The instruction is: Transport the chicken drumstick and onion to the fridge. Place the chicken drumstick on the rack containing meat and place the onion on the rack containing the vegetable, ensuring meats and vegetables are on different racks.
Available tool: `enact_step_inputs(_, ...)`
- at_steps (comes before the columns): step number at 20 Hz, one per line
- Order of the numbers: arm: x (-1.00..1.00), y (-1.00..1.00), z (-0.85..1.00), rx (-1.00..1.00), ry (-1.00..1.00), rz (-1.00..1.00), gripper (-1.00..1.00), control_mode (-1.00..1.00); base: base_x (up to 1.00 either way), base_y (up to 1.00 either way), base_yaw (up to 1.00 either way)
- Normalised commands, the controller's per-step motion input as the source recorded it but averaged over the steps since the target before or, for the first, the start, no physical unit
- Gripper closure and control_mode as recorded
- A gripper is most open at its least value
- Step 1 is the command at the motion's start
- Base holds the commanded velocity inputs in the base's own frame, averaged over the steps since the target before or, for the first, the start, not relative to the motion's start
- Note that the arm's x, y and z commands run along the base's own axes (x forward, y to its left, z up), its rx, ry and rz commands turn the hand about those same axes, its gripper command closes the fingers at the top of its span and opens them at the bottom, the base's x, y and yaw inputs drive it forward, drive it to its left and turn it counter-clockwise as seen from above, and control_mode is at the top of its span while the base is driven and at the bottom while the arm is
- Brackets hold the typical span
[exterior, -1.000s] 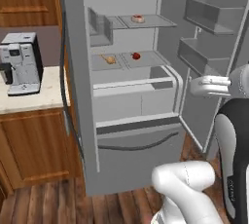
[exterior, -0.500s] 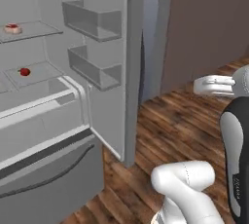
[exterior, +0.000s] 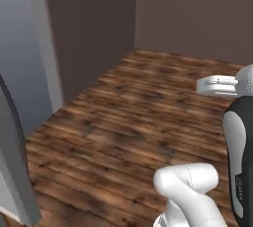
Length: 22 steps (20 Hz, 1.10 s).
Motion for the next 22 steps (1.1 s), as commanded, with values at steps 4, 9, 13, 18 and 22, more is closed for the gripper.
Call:
enact_step_inputs(4, 0.0, 0.0, 0.0, 0.0, 0.0, 0.0, -1.0, 1.0, 0.14, -0.94, -0.71)
enact_step_inputs(9, 0.0, 0.0, 0.0, 0.0, 0.0, 0.0, -1.0, 1.0, 0.53, -0.26, -0.53)
enact_step_inputs(13, 0.0, 0.0, 0.0, 0.0, 0.0, 0.0, -1.0, 1.0, 1.0, -0.06, -0.22)
enact_step_inputs(18, 0.0, 0.0, 0.0, 0.0, 0.0, 0.0, -1.0, 1.0, 1.0, 0.02, -0.29)
enact_step_inputs(22, 0.0, 0.0, 0.0, 0.0, 0.0, 0.0, -1.0, 1.0, 1.0, 0.76, -0.38)
